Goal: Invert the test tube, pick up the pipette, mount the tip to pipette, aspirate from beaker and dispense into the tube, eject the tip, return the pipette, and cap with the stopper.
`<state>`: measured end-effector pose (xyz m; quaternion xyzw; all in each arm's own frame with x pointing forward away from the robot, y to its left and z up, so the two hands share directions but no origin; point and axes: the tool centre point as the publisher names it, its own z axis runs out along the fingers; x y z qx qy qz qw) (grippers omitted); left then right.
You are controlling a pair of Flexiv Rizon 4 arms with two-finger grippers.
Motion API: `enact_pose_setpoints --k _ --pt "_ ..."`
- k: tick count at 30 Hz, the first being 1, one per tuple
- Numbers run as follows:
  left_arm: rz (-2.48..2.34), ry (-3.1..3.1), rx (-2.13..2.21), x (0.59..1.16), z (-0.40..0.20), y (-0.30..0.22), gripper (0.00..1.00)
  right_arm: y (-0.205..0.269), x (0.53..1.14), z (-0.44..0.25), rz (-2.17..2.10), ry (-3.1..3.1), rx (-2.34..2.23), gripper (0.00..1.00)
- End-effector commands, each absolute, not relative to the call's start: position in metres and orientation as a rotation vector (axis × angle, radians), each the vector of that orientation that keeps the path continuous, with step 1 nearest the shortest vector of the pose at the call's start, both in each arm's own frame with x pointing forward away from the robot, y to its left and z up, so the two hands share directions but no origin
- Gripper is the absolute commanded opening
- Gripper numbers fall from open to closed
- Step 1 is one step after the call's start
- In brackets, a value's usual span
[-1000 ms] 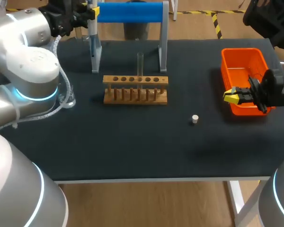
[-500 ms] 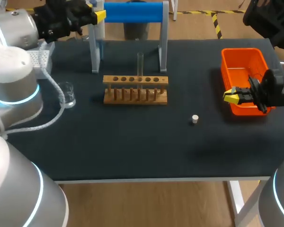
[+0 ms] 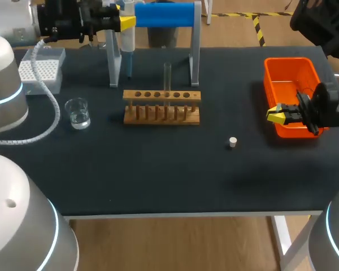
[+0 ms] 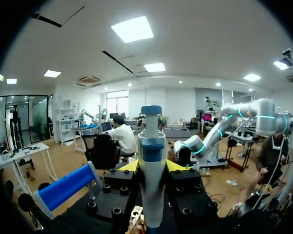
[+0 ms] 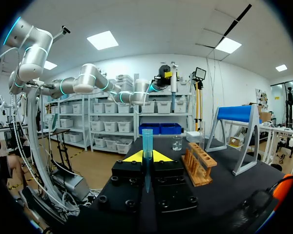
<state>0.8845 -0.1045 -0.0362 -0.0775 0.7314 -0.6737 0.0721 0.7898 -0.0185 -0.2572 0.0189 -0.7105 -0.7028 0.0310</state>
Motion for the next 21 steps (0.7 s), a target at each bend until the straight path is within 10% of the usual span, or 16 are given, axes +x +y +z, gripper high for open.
enact_pose_setpoints --k 1,21 --pt "-2.034 2.158 -0.208 0.881 -0.038 -0.120 0.00 -0.019 0.789 -0.257 -2.165 -2.191 0.058 0.00" --pt "-2.038 2.108 -0.120 0.838 -0.009 -0.183 0.00 -0.019 0.789 -0.257 -2.165 -2.191 0.058 0.00"
